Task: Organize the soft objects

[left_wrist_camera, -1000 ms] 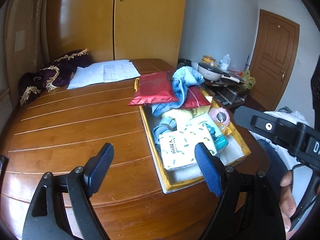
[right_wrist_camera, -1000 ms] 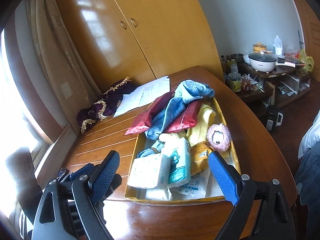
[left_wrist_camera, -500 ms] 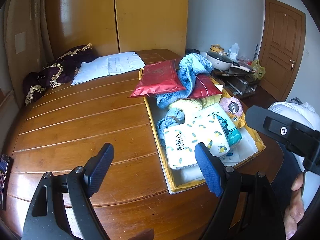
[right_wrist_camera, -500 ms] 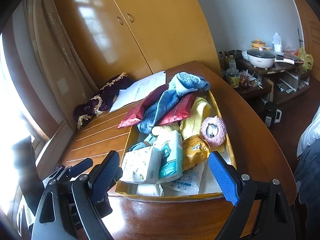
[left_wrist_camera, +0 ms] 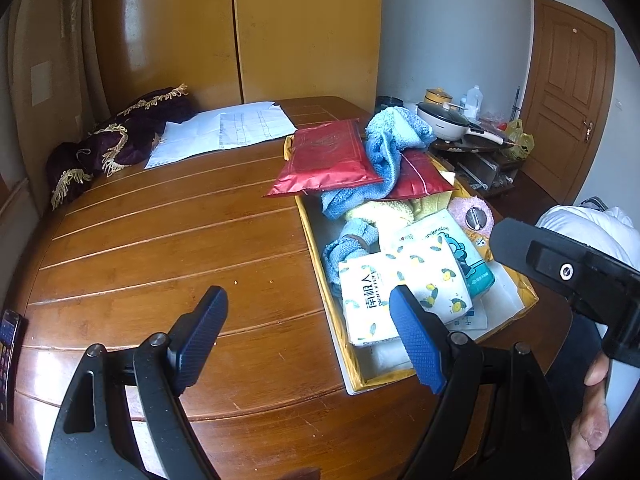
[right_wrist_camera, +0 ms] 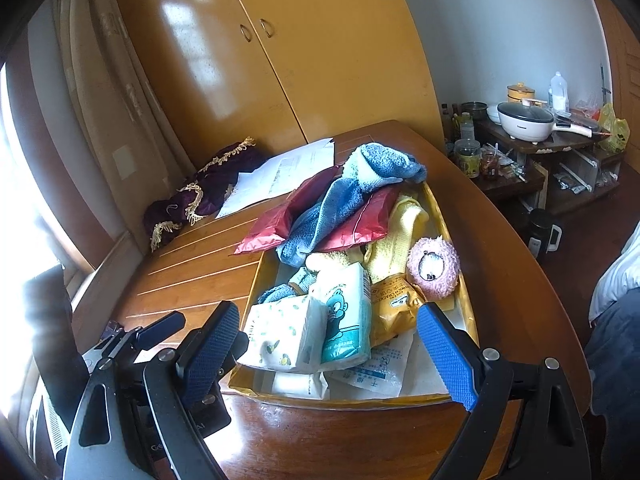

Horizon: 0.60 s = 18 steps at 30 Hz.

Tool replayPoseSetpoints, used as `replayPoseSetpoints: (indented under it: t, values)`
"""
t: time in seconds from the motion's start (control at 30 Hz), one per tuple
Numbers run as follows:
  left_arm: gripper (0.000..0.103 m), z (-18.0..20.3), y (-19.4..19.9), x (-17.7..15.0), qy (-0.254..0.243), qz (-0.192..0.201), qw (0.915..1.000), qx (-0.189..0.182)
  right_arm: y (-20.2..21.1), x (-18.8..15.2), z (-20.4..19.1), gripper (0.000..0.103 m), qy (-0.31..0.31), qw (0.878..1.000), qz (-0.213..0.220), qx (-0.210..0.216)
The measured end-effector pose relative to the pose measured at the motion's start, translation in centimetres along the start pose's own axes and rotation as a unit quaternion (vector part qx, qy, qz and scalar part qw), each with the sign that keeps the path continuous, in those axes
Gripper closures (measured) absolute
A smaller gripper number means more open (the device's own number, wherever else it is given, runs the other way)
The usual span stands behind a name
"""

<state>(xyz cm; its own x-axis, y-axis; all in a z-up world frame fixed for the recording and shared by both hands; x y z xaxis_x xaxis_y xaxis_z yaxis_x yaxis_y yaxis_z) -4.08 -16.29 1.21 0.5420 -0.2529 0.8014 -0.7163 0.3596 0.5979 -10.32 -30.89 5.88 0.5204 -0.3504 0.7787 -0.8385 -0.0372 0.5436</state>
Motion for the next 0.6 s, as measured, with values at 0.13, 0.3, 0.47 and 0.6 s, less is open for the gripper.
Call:
replayPoseSetpoints:
  t: [0.13, 0.3, 0.47, 0.6]
  values:
    - [0.020, -0.28, 0.00, -0.02, 0.002, 0.000, 1.0000, 0.001, -0.15, 0.00, -0.32, 0.011, 0.008, 1.000, -0.004, -0.007]
    - [0.020, -0.57, 0.09, -0.05, 0.005, 0.001, 1.0000, 0.004, -0.29, -0.06, -0.61, 0.011, 0.015, 1.000, -0.007, -0.014]
    - [0.020, -0.56, 0.26, -0.04, 0.003, 0.003, 1.0000, 0.005, -0.46, -0.16, -0.76, 0.011, 0.016, 1.000, -0.012, -0.011]
    - [0.020, -0.65, 0.30, 0.07, 0.004, 0.004, 0.9999, 0.009, -0.42, -0.13, -0.96, 0.011, 0.022, 1.000, -0.010, -0.011]
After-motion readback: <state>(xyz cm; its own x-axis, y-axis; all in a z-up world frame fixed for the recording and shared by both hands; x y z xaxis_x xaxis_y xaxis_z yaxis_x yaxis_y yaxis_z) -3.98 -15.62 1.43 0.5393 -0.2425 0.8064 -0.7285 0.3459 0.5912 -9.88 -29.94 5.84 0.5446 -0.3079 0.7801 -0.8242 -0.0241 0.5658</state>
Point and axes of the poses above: each gripper's, at about its wrist camera, not at the fingertips, and y roughly against the way its jaws point, z to its right, x to its top, the point moved 1 cm from there along -y, roughly the way its jaws point, and after that the axes turned 6 degrees about z, right-handed, at the moved point
